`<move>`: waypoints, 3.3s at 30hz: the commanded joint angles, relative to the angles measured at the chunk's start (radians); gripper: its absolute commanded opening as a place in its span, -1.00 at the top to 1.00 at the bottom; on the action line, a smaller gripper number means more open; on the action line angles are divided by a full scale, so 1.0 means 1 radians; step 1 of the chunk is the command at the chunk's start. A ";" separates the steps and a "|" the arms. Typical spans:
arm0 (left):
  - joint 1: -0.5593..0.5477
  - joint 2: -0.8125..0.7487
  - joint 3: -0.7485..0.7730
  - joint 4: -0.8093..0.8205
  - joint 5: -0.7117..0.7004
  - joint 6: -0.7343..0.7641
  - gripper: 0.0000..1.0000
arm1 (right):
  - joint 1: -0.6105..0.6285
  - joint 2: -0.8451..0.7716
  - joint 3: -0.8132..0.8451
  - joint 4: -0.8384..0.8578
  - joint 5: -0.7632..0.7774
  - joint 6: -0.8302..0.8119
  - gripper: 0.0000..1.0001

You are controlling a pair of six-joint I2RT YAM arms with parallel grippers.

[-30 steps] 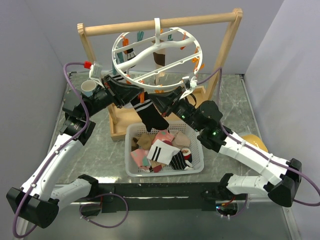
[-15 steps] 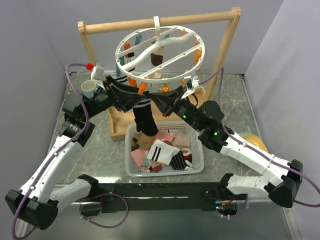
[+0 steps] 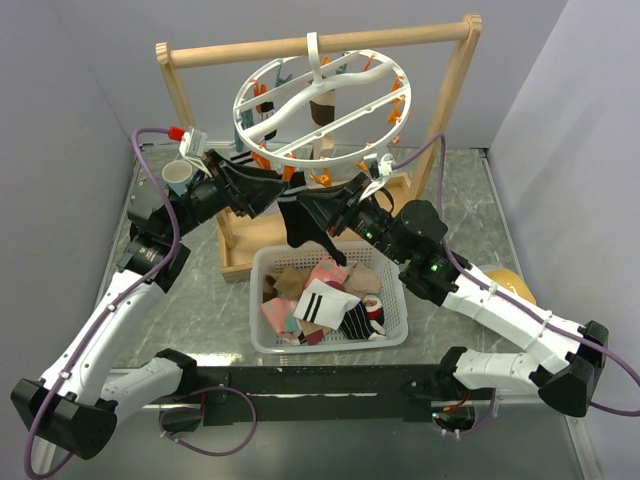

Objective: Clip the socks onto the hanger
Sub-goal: Clamp the sock onto the hanger, then rotate the hanger at the clothesline.

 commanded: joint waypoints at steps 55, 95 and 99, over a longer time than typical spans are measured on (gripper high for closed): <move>0.160 -0.178 -0.013 -0.131 0.313 0.310 -0.17 | -0.149 -0.094 0.090 -0.217 0.074 -0.336 -0.30; -0.075 0.153 0.152 -0.063 -0.254 0.259 0.28 | -0.117 -0.001 0.112 -0.173 -0.002 -0.330 0.80; -0.076 0.155 0.158 -0.088 -0.366 0.280 0.30 | -0.082 -0.033 0.075 -0.186 0.017 -0.317 0.27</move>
